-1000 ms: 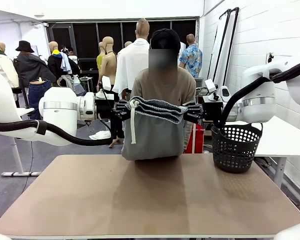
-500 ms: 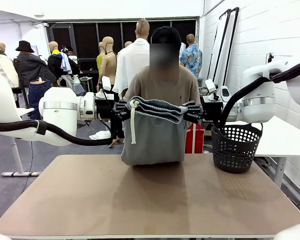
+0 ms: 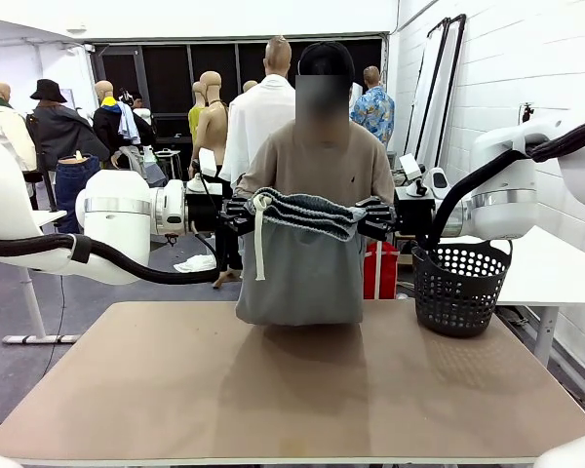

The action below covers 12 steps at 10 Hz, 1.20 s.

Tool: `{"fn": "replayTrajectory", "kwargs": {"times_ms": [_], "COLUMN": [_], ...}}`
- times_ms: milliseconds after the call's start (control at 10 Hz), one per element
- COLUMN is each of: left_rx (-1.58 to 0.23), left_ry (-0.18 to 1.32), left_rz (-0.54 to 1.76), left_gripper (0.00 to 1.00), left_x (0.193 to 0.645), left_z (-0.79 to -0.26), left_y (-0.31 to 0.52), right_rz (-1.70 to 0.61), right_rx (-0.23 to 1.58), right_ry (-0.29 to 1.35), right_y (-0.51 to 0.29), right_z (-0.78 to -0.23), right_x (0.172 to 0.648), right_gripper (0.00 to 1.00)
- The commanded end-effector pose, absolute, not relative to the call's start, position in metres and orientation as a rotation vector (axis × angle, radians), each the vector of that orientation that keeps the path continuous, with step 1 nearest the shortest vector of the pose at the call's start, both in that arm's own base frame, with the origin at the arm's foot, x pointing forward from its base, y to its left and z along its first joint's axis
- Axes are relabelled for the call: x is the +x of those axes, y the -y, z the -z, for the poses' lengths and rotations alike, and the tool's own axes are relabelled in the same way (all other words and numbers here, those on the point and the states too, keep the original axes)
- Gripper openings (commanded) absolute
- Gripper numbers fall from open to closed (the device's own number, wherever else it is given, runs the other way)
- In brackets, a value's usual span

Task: Fold the training pants.
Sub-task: Release the ends of the Training pants and then grab the overlapped ends.

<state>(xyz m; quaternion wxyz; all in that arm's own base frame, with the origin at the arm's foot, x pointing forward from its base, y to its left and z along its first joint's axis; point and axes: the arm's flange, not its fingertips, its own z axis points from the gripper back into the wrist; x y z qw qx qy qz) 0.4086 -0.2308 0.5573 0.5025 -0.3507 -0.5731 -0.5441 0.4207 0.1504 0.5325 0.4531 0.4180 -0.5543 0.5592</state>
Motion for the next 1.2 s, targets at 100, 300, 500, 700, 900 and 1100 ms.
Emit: {"fn": "replayTrajectory", "kwargs": {"times_ms": [100,300,500,700,900,1100], "left_rx": [-0.855,-0.855,-0.855,-0.855,-0.855,-0.855], "left_ry": [1.386,1.386,1.386,1.386,1.386,1.386], "left_rz": [1.325,1.325,1.325,1.325,1.325,1.325], "left_gripper": [0.0,0.0,0.0,0.0,0.0,0.0], "left_x": [0.4067,0.4067,0.4067,0.4067,0.4067,0.4067], "left_z": [-0.5583,-0.5583,-0.5583,-0.5583,-0.5583,-0.5583], "left_y": [0.2315,0.2315,0.2315,0.2315,0.2315,0.2315], "right_rz": [-1.382,-1.382,-1.382,-1.382,-1.382,-1.382], "right_rx": [1.033,1.033,1.033,1.033,1.033,1.033], "right_ry": [1.373,1.373,1.373,1.373,1.373,1.373], "right_y": [-0.1503,-0.1503,-0.1503,-0.1503,-0.1503,-0.1503], "right_z": [-0.5341,-0.5341,-0.5341,-0.5341,-0.5341,-0.5341], "right_x": [0.4202,0.4202,0.4202,0.4202,0.4202,0.4202], "right_gripper": [0.0,0.0,0.0,0.0,0.0,0.0]}}
